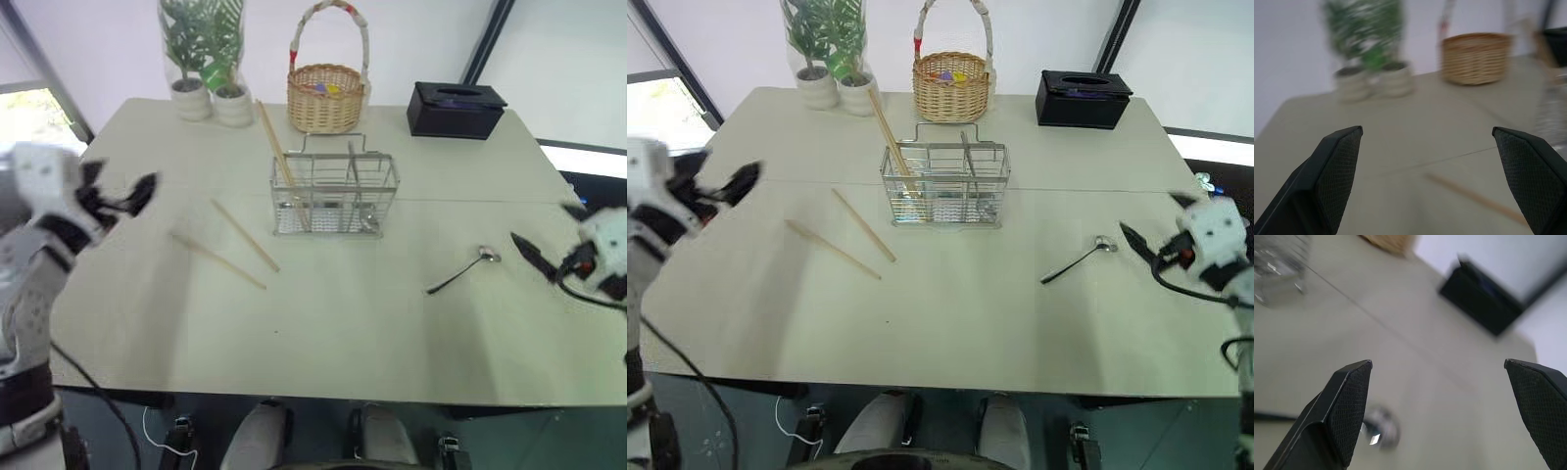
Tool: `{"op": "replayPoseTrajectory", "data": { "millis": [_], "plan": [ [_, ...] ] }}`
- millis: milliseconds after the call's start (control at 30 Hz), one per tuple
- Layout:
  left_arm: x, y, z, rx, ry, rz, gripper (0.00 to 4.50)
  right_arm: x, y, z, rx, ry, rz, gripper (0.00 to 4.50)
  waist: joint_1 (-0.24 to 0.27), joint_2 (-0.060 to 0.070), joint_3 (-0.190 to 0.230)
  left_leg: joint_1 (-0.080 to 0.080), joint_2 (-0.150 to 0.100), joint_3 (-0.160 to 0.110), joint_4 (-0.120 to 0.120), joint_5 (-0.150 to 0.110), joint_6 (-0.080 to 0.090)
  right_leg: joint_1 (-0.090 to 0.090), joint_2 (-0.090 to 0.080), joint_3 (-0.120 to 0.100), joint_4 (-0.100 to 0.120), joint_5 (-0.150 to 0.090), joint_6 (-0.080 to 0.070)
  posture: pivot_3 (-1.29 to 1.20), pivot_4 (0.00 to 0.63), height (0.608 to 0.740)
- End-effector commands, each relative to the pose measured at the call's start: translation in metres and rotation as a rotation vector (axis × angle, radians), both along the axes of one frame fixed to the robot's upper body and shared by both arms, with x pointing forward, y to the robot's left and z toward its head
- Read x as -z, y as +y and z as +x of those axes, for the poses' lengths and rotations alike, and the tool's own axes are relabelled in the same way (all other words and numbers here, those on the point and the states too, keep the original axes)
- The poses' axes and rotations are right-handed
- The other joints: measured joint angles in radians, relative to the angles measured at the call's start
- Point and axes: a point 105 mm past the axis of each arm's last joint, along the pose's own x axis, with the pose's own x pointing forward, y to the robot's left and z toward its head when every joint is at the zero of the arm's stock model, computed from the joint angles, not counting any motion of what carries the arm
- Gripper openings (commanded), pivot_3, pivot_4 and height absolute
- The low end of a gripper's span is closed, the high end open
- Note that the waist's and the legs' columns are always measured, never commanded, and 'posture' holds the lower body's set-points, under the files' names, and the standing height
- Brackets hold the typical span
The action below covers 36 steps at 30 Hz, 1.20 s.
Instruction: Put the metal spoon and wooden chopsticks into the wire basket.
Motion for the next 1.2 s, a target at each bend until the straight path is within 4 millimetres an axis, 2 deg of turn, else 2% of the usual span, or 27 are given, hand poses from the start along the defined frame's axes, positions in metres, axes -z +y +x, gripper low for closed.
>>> {"op": "replayPoseTrajectory", "data": {
  "millis": [33,67,167,267,433,667,967,1133,1200],
  "plan": [
    [0.004,-0.041,-0.008,0.274,0.071,0.087,4.49,0.005,0.020,0.004,-0.194,0.067,-0.187,4.50,-0.004,-0.001,-0.002,0.000,0.001,0.000,-0.003,0.000,0.000,0.000,0.000,0.000,-0.001,0.001,-0.001,0.00,0.150,0.655],
    [0.005,-0.055,-0.012,0.364,0.088,0.122,4.49,0.006,0.030,0.005,-0.277,0.096,-0.256,4.50,-0.010,-0.001,-0.001,0.001,0.001,0.000,-0.004,0.001,0.002,0.000,0.001,0.001,-0.002,0.002,-0.003,0.00,0.150,0.655],
    [0.011,-0.080,-0.020,0.553,0.148,0.178,4.49,0.011,0.046,0.009,-0.445,0.166,-0.414,4.50,-0.025,0.001,0.001,-0.002,0.001,0.000,-0.006,0.002,0.003,-0.004,0.001,0.001,-0.004,0.004,-0.001,0.00,0.150,0.655],
    [0.018,-0.093,-0.024,0.676,0.195,0.214,4.49,0.020,0.049,0.015,-0.560,0.253,-0.565,4.50,-0.034,0.003,0.003,-0.002,0.001,0.000,-0.010,0.003,0.003,-0.002,0.001,0.001,-0.011,0.006,-0.003,0.00,0.150,0.655],
    [0.019,-0.106,-0.023,0.795,0.238,0.209,4.49,0.030,0.042,0.027,-0.667,0.412,-0.790,4.50,-0.049,0.002,0.004,-0.001,0.000,0.000,-0.012,0.003,0.003,-0.001,0.001,0.001,-0.014,0.007,-0.003,0.00,0.150,0.655],
    [0.023,-0.118,-0.025,0.878,0.292,0.196,4.49,0.039,0.038,0.046,-0.692,0.593,-1.019,4.50,-0.054,0.002,0.004,0.000,0.000,0.000,-0.014,0.006,-0.002,-0.003,0.002,0.001,-0.011,0.007,-0.002,0.00,0.150,0.655],
    [0.018,-0.128,-0.026,0.875,0.261,0.185,4.49,0.054,0.054,0.069,-0.645,0.659,-1.126,4.50,-0.054,0.002,0.004,0.000,0.000,0.000,-0.014,0.009,-0.008,-0.004,0.002,0.003,-0.009,0.007,-0.001,0.00,0.150,0.655],
    [0.016,-0.126,-0.030,0.859,0.262,0.177,4.49,0.063,0.047,0.073,-0.595,0.689,-1.200,4.50,-0.052,0.002,0.004,0.000,-0.001,-0.001,-0.014,0.010,-0.009,-0.005,0.003,0.005,-0.008,0.008,-0.002,0.00,0.150,0.655],
    [0.016,-0.126,-0.032,0.856,0.262,0.177,4.50,0.065,0.045,0.075,-0.583,0.686,-1.213,3.94,-0.052,0.001,0.004,0.000,-0.001,-0.001,-0.013,0.010,-0.009,-0.004,0.003,0.007,-0.007,0.008,-0.002,0.00,0.150,0.655]
  ]
}}
